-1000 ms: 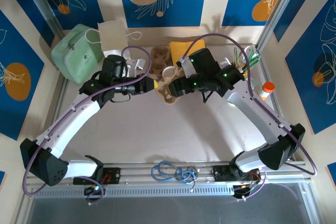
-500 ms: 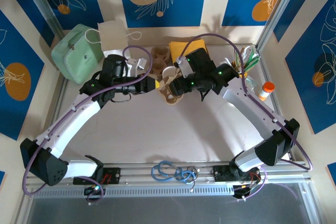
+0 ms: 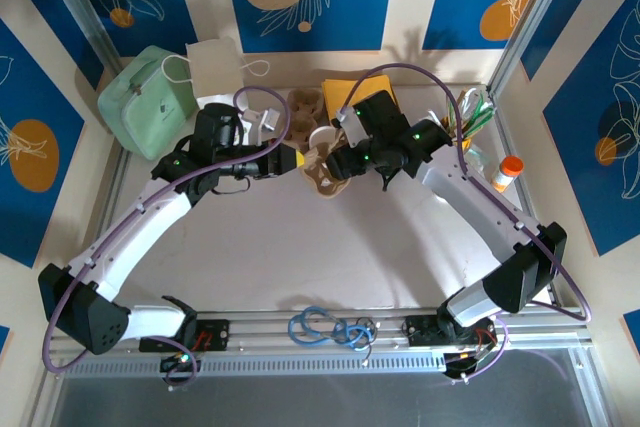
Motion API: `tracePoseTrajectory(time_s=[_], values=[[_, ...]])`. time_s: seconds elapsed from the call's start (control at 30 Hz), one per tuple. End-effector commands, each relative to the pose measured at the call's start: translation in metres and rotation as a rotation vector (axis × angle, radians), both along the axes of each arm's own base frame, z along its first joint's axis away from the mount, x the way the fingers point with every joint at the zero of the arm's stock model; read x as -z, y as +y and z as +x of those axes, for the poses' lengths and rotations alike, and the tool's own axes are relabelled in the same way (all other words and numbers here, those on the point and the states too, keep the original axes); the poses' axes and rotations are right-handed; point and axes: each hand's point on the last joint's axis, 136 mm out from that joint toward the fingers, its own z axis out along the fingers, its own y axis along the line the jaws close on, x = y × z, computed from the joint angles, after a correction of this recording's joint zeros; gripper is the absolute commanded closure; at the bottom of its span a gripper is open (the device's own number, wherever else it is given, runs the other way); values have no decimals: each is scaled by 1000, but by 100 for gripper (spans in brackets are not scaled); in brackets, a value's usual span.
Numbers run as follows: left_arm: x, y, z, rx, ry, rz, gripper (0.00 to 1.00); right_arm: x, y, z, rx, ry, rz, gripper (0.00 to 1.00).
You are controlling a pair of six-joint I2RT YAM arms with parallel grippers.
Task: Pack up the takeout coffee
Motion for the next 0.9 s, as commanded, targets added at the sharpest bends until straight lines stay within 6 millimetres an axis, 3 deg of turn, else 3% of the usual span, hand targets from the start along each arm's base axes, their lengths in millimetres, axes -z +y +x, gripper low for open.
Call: tracePoseTrajectory(time_s=[0.0,0.27,0.4,0.63,0.87], values=[[-13,-6,-6,39,-24,-35,100,5,1,4,-12,-2,-4,45],[-13,-7,-5,41,-20,-47,100,2,4,5,-15,3,28,47],[-14,-8,-5,40,-21,-47,100,4,1,8,-2,14,28,41],[-13,-8,-5,42,-16,-52,100,5,1,11,5,17,38,41],[-13,-8,-7,42,-14,-53,100,3,5,10,-10,23,60,46]])
